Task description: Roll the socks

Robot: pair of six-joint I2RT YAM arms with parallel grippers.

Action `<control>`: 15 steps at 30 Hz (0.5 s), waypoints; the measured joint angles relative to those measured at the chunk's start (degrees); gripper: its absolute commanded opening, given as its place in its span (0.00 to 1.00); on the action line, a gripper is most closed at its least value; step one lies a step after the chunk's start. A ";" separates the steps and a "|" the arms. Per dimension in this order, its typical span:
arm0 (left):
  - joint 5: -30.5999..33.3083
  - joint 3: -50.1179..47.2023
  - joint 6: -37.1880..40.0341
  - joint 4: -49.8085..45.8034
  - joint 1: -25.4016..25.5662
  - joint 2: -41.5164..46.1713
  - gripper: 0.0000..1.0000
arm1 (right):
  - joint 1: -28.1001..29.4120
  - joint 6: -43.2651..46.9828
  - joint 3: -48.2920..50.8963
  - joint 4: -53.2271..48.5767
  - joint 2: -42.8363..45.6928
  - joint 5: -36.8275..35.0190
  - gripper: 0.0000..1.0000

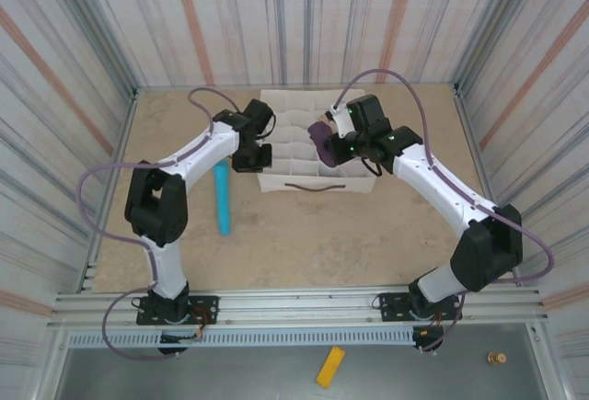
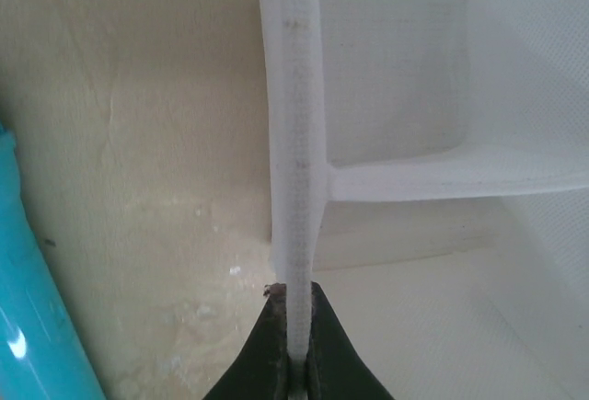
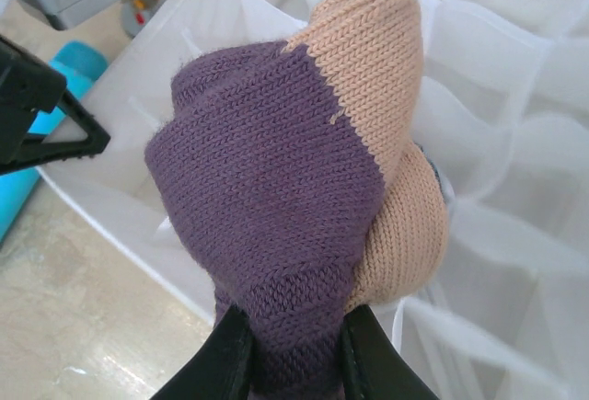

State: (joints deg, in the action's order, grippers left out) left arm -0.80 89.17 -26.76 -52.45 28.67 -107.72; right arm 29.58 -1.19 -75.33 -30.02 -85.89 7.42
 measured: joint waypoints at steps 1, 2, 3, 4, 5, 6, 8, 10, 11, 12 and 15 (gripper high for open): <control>-0.09 -1.68 0.00 0.20 0.20 1.29 0.00 | 0.52 0.68 -0.09 0.15 -0.85 0.17 0.00; -0.13 -3.26 0.00 0.63 0.24 2.43 0.00 | 1.05 1.49 -0.11 0.39 -1.73 0.24 0.00; -0.15 -4.35 0.00 0.87 0.24 3.28 0.00 | 1.40 1.97 -0.11 0.61 -2.45 0.37 0.00; -0.17 -5.53 0.00 1.33 0.22 4.13 0.00 | 1.79 2.56 -0.11 1.07 -3.37 0.42 0.00; -0.17 -6.64 0.00 1.77 0.22 4.85 0.00 | 2.14 3.26 -0.11 1.57 -4.24 0.55 0.00; -0.17 -7.34 0.00 2.23 0.22 5.22 0.00 | 2.45 3.69 -0.11 2.10 -5.03 0.72 0.00; -0.15 -8.79 0.02 3.41 0.24 5.70 0.00 | 3.23 4.98 -0.24 3.23 -6.95 1.20 0.00; -0.13 -9.70 0.00 4.52 0.24 5.75 0.00 | 3.87 6.27 -0.59 4.42 -8.94 1.16 0.00; -0.13 -10.12 0.02 5.11 0.24 5.75 0.00 | 4.22 6.69 -0.68 5.35 -9.99 1.05 0.00; -0.15 -10.32 0.02 5.49 0.24 5.75 0.00 | 4.42 6.95 -0.68 6.12 -10.82 0.98 0.00; -0.15 -10.91 0.00 6.40 0.24 5.97 0.00 | 4.96 7.96 -0.66 8.87 -13.18 0.20 0.00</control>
State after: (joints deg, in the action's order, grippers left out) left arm -0.95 78.26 -26.76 -46.04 28.91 -101.75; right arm 34.54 6.76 -75.99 -21.15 -99.07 7.62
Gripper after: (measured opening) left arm 0.068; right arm 0.177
